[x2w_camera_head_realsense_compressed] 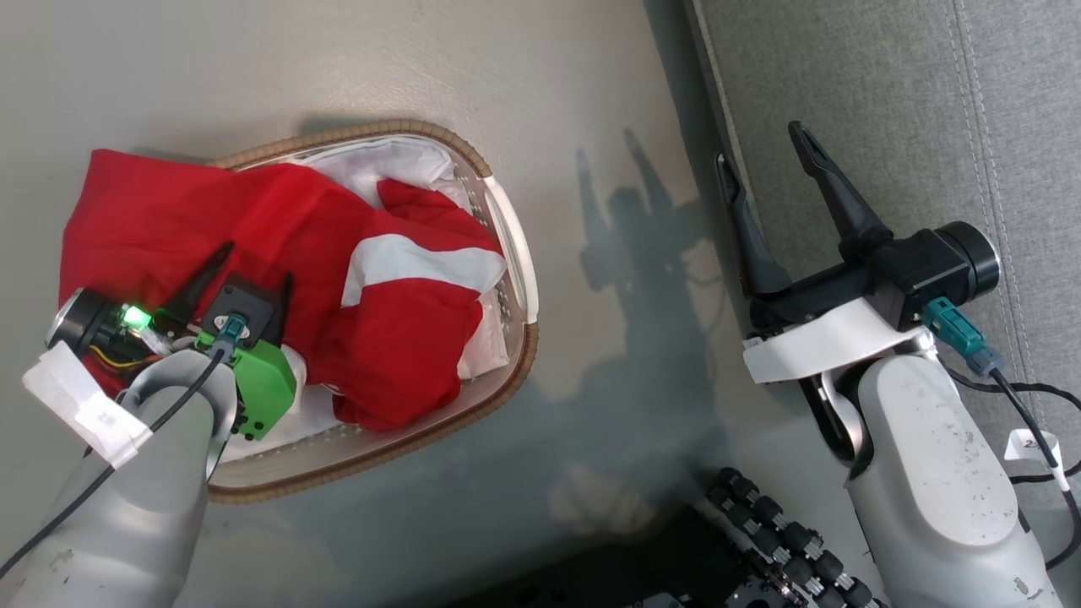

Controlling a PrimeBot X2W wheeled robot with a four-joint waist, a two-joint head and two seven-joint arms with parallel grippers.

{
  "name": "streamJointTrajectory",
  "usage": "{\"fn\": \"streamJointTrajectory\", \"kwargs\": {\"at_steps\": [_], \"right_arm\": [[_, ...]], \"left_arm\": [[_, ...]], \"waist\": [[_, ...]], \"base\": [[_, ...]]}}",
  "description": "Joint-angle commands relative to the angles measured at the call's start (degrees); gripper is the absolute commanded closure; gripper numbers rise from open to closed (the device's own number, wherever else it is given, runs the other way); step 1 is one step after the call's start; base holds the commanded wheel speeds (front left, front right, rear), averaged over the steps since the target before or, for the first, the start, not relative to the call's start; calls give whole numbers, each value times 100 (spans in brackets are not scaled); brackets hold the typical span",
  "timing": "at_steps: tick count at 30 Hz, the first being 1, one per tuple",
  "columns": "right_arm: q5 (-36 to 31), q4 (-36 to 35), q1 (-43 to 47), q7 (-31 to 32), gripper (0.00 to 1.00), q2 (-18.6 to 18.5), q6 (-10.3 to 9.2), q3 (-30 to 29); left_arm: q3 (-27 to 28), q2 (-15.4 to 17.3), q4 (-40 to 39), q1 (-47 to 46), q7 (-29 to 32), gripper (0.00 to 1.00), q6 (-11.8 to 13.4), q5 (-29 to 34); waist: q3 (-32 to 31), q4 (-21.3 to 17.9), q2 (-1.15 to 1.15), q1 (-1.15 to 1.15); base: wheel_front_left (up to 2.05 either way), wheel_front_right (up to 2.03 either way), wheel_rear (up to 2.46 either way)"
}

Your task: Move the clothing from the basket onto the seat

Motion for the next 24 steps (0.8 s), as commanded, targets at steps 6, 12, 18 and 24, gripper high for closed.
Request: {"fn": "streamJointTrajectory", "kwargs": {"at_steps": [6, 12, 18, 24], "right_arm": [[-69, 57, -20, -13, 0, -11, -4, -26], [-124, 134, 114, -13, 0, -11, -4, -60], [-122, 317, 328, -13, 0, -12, -4, -182], [-187, 543, 639, -13, 0, -13, -4, -284]], "left_arm": [[103, -162, 195, 105, 4, 100, 222, -258], [309, -313, -215, 502, 3, 100, 307, -589], [600, -503, -1206, 1165, 3, 100, 377, -898], [931, -715, -2183, 1801, 2, 100, 362, -975]], "waist": [[-330, 85, 0, -1], [-904, 163, 0, -1], [-1650, 340, 0, -1], [-2436, 540, 0, -1]], "base": [[0, 0, 0], [0, 0, 0], [0, 0, 0], [0, 0, 0]]}}
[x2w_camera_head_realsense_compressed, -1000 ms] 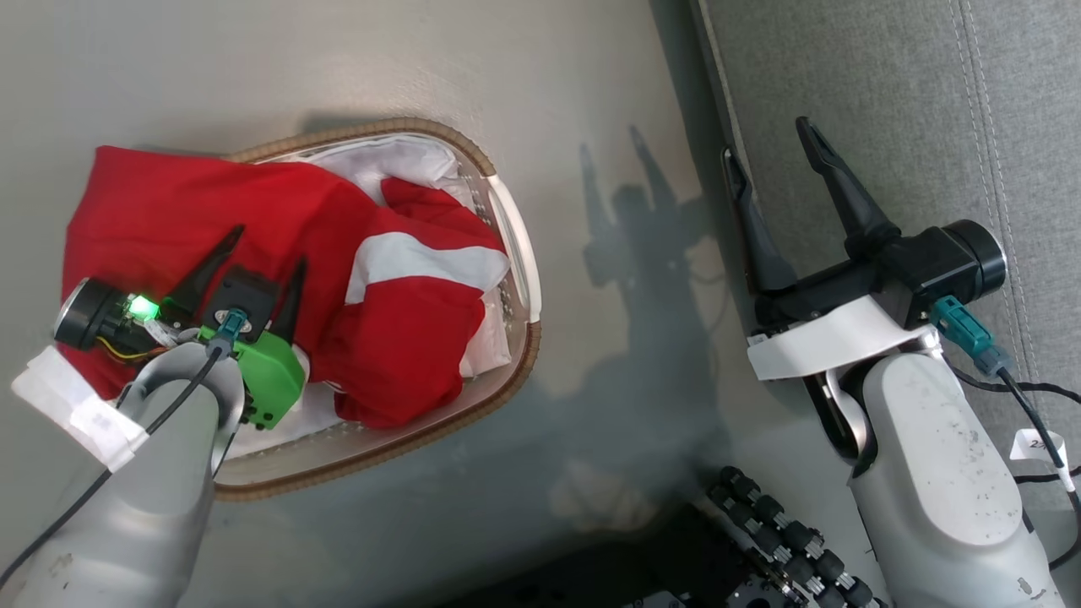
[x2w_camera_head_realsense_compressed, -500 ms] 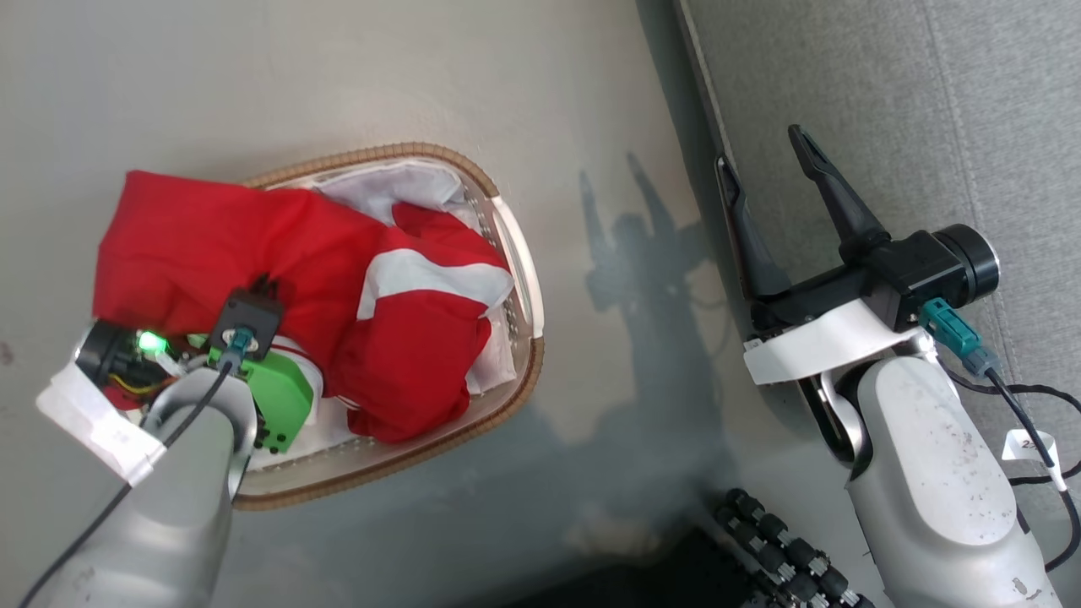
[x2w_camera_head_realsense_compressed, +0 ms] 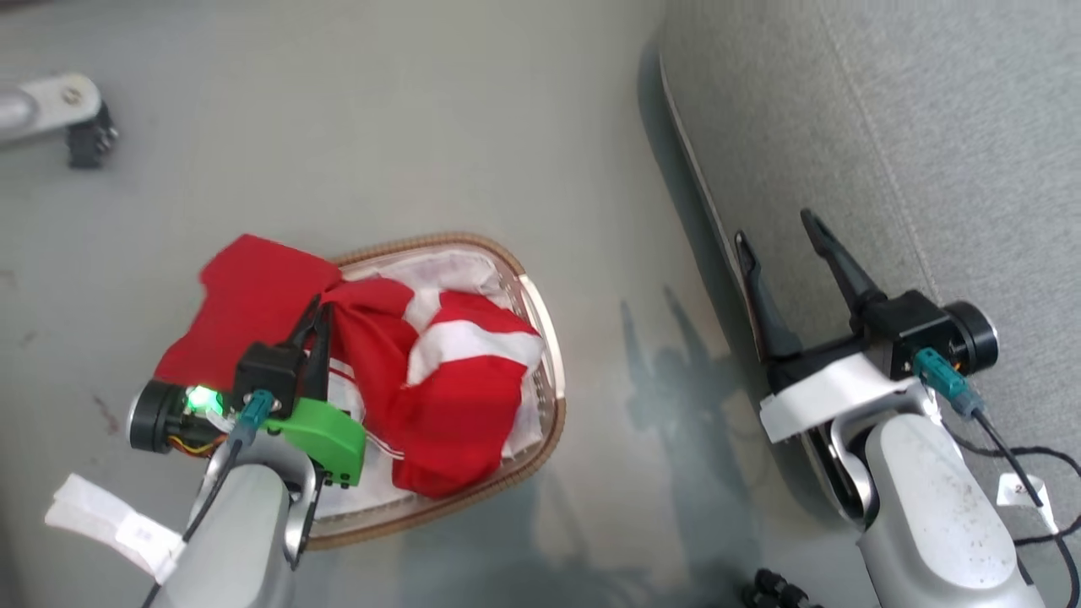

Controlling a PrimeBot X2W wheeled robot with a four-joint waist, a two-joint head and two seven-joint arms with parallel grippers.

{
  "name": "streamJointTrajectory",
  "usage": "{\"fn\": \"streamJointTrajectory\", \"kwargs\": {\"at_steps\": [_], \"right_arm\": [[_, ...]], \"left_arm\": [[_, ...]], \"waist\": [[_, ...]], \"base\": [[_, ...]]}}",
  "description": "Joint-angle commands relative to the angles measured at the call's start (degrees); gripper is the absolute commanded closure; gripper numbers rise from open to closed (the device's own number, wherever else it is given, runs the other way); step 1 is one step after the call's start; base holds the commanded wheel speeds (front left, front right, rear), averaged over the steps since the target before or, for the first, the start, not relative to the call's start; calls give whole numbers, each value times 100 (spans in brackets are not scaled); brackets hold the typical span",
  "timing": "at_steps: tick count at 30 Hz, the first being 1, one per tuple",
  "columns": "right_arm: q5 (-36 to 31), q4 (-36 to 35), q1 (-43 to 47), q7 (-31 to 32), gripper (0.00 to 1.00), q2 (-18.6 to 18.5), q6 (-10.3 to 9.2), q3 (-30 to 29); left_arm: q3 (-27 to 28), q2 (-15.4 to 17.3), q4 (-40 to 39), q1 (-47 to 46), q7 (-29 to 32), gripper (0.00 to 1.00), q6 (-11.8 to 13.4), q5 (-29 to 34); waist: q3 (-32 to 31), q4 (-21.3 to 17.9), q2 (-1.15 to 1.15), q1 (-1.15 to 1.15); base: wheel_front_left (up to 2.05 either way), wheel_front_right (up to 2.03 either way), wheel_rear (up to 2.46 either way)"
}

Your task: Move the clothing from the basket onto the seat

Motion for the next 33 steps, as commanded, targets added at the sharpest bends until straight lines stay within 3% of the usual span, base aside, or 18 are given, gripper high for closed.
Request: {"fn": "streamJointTrajectory", "kwargs": {"at_steps": [1, 15, 25, 28, 33], "right_arm": [[-32, 60, 155, -11, 0, -21, -4, -33], [-46, 348, 1064, -12, 0, -21, -4, -95], [-57, 589, 1625, -11, 0, -22, -4, 243], [-2, 591, 1693, -11, 0, -16, -4, 463], [293, 395, 1519, -11, 0, -18, -4, 1322]], "left_arm": [[75, -46, -175, 180, -2, 100, -6, -12], [818, -606, -2137, 1071, -2, 100, -218, -77], [742, -704, -3022, 1248, -1, 100, -326, -281], [641, -704, -3186, 1235, -1, 100, -281, -360], [432, -704, -3314, 1240, 0, 100, -232, -427]], "waist": [[-812, 288, 0, 0], [-2191, 551, 0, 0], [-2850, 633, 0, 0], [-2923, 680, 0, 0], [-2959, 792, 0, 0]], "base": [[0, 0, 0], [0, 0, 0], [0, 0, 0], [0, 0, 0], [0, 0, 0]]}}
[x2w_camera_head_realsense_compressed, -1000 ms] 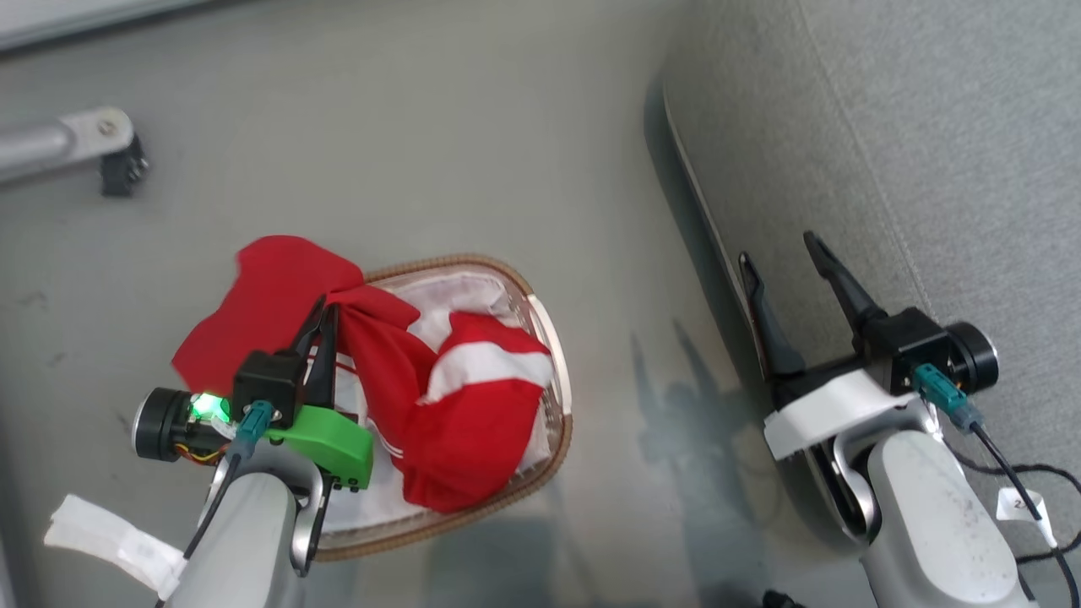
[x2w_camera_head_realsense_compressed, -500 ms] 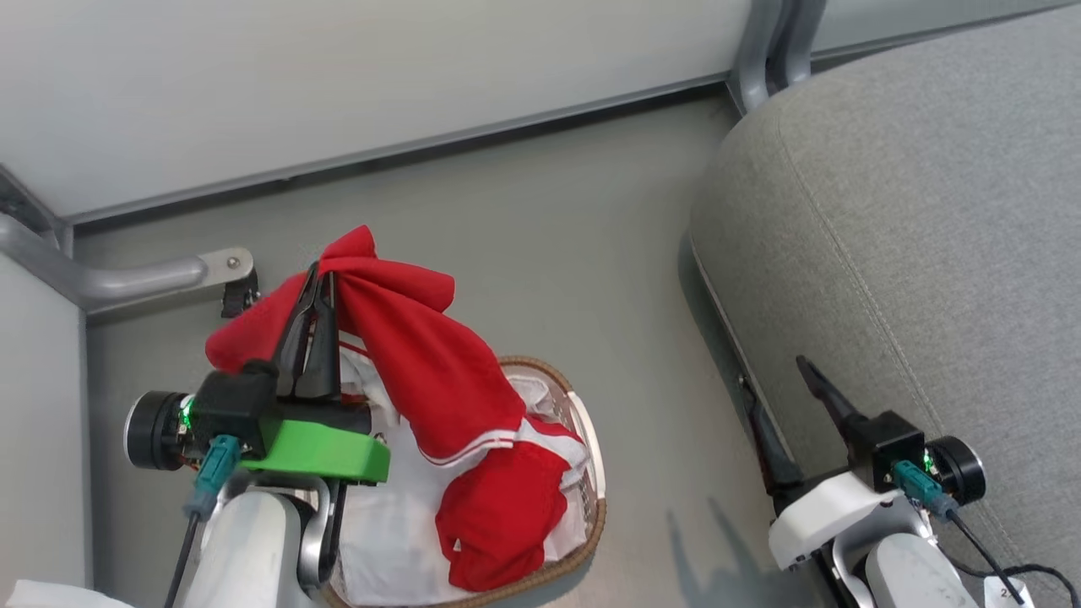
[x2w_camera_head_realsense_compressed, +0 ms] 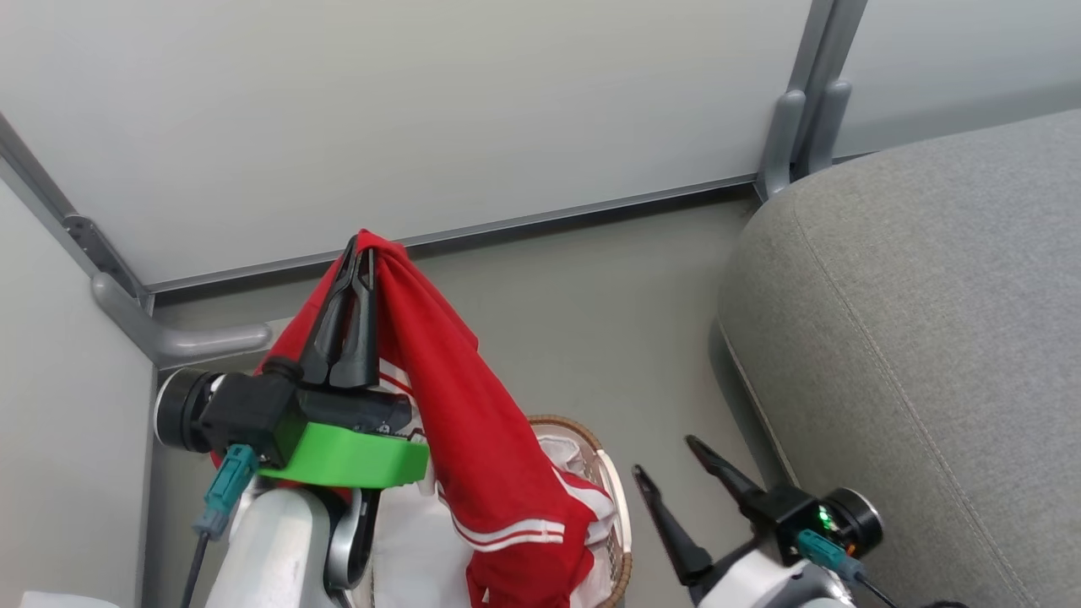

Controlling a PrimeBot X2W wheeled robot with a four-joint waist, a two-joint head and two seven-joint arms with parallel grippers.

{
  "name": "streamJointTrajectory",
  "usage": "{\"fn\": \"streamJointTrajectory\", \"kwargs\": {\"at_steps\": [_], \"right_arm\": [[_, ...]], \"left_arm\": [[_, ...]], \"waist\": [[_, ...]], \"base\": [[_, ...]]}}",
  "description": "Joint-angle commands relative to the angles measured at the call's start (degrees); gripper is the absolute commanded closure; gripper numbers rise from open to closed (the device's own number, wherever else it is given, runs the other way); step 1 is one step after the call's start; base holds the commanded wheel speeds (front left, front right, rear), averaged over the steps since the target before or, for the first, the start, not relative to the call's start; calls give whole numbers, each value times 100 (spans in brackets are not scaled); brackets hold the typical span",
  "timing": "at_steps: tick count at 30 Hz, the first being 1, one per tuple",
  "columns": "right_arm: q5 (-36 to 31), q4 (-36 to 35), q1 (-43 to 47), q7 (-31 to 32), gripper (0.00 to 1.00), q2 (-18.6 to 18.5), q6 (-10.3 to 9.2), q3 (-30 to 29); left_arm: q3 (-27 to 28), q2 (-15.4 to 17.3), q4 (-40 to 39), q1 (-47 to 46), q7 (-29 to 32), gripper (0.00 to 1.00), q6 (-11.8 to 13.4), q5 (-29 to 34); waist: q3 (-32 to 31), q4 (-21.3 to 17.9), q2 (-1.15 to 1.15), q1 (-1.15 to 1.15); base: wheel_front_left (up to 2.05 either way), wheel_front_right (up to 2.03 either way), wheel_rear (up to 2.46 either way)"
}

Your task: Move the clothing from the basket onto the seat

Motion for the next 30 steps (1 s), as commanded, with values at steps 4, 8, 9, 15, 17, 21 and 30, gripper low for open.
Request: {"fn": "streamJointTrajectory", "kwargs": {"at_steps": [4, 8, 9, 15, 17, 21, 30], "right_arm": [[295, -323, -464, -13, 0, -21, -4, 829], [461, -423, -1076, -13, 0, -21, -5, 1531], [529, -402, -1240, -13, 0, -21, -5, 1661], [727, -49, -2068, -13, 0, -17, -5, 2013], [658, 78, -2272, -12, 0, -17, -5, 2037], [698, 412, -2438, -12, 0, -21, -5, 1986], [1051, 897, -2455, -12, 100, -21, -5, 1999]], "left_arm": [[-144, 7, -70, 99, 2, 100, 54, -77], [-280, 8, -60, 69, 2, 100, 66, -111], [-326, 8, -51, 45, 2, 100, 58, -120], [-700, 10, -103, -177, 2, 100, 15, -197], [-851, 10, -131, -218, 2, 100, 8, -223], [-1111, 9, -206, -306, 2, 100, 6, -304], [-1332, 9, -309, -349, 2, 100, 35, -292]], "waist": [[-18, 160, 0, 1], [29, 227, 0, 1], [48, 251, 0, 1], [180, 484, 0, 1], [220, 578, 0, 1], [285, 730, 0, 1], [384, 819, 0, 1]], "base": [[0, 0, 0], [0, 0, 0], [0, 0, 0], [0, 0, 0], [0, 0, 0], [0, 0, 0], [0, 0, 0]]}}
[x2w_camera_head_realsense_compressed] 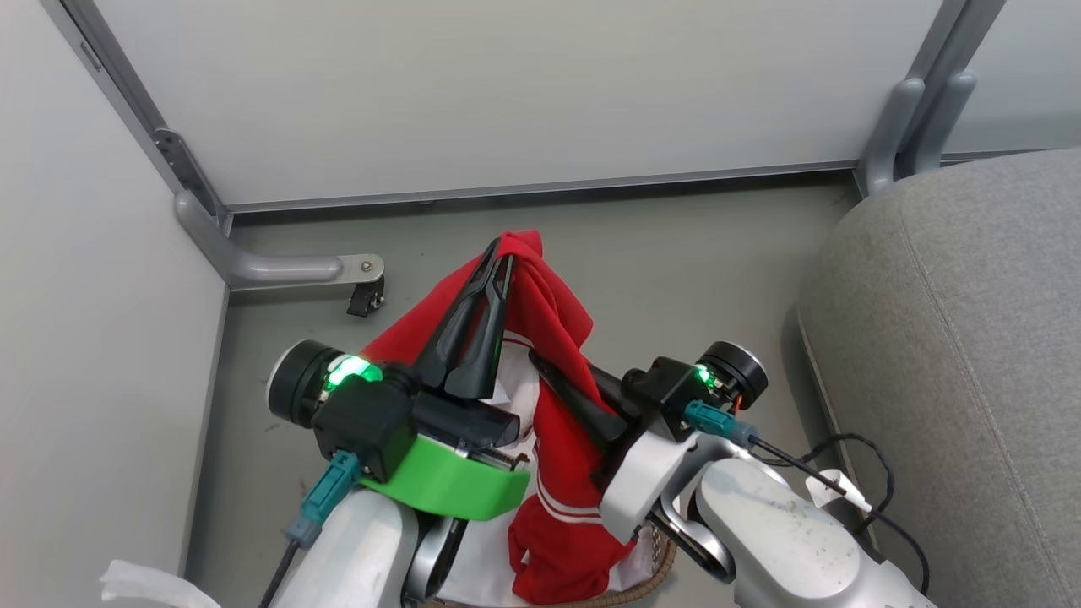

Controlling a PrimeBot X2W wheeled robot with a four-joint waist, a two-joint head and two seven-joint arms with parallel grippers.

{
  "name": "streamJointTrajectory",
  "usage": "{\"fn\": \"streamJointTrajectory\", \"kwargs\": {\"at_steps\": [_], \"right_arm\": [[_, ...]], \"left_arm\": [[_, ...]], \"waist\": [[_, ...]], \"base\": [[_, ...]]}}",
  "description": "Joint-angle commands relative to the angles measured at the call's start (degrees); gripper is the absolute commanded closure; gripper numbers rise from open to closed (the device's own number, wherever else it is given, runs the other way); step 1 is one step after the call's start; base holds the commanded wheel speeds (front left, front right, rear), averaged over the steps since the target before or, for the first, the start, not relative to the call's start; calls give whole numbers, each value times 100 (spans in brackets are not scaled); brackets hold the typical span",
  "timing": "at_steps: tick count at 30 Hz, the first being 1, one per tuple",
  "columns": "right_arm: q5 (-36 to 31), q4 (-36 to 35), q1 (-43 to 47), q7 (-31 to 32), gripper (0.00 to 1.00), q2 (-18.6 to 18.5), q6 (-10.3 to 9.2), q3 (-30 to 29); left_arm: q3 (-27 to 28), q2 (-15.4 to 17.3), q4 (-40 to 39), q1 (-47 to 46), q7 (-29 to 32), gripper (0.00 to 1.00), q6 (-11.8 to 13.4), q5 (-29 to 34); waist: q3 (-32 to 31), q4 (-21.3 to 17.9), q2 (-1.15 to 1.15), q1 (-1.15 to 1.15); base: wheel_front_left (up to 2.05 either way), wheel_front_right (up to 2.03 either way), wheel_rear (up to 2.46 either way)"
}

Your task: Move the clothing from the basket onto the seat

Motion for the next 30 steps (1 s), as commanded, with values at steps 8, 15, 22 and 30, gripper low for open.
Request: {"fn": "streamJointTrajectory", "kwargs": {"at_steps": [8, 15, 22, 30], "right_arm": [[69, -473, 384, -12, 100, -23, -6, -516], [-7, -894, 779, -12, 100, -21, -6, -912], [-49, -1104, 1101, -12, 100, -15, -6, -1148], [-312, -1408, 1438, -11, 100, -12, -6, -1952]], "left_arm": [[344, 16, 126, 109, 3, 0, 28, 271], [668, 16, 326, 311, 3, 0, -76, 537], [823, 18, 454, 541, 3, 0, -167, 652], [493, 23, 666, 405, 3, 0, -219, 663]], "waist": [[156, -589, 0, 0], [176, -1566, 0, 0], [149, -2784, 0, 0], [370, -3399, 0, 0]], "base": [[0, 0, 0], [0, 0, 0], [0, 0, 0], [0, 0, 0]]}}
